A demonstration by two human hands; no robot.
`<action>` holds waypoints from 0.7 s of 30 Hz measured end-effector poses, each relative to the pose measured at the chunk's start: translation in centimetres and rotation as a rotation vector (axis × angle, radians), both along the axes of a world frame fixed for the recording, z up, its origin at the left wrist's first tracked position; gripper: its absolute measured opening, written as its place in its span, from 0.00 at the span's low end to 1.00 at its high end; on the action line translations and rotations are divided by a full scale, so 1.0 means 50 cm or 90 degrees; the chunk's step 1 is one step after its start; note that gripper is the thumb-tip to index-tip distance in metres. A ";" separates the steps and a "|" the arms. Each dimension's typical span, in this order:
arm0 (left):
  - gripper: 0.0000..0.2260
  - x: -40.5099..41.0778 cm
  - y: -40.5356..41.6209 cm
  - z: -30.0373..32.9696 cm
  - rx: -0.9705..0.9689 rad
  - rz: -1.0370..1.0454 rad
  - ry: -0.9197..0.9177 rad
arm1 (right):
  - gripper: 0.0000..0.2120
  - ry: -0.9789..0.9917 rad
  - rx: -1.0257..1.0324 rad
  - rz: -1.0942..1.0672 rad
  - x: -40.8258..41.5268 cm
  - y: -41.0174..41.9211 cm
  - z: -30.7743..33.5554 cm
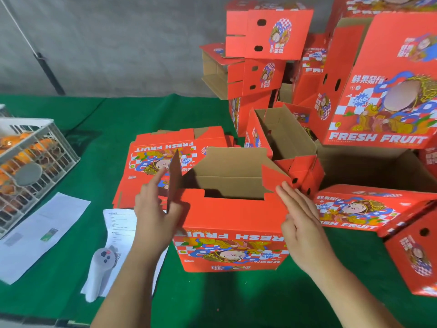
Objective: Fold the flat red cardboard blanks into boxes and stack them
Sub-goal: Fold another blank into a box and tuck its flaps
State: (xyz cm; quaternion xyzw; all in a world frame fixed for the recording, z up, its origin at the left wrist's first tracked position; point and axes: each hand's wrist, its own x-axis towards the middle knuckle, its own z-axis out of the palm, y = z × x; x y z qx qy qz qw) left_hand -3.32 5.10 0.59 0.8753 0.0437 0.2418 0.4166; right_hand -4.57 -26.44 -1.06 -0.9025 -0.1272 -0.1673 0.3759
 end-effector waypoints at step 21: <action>0.38 0.085 -0.047 0.036 0.045 -0.169 0.185 | 0.28 0.130 0.042 -0.043 0.124 0.013 0.058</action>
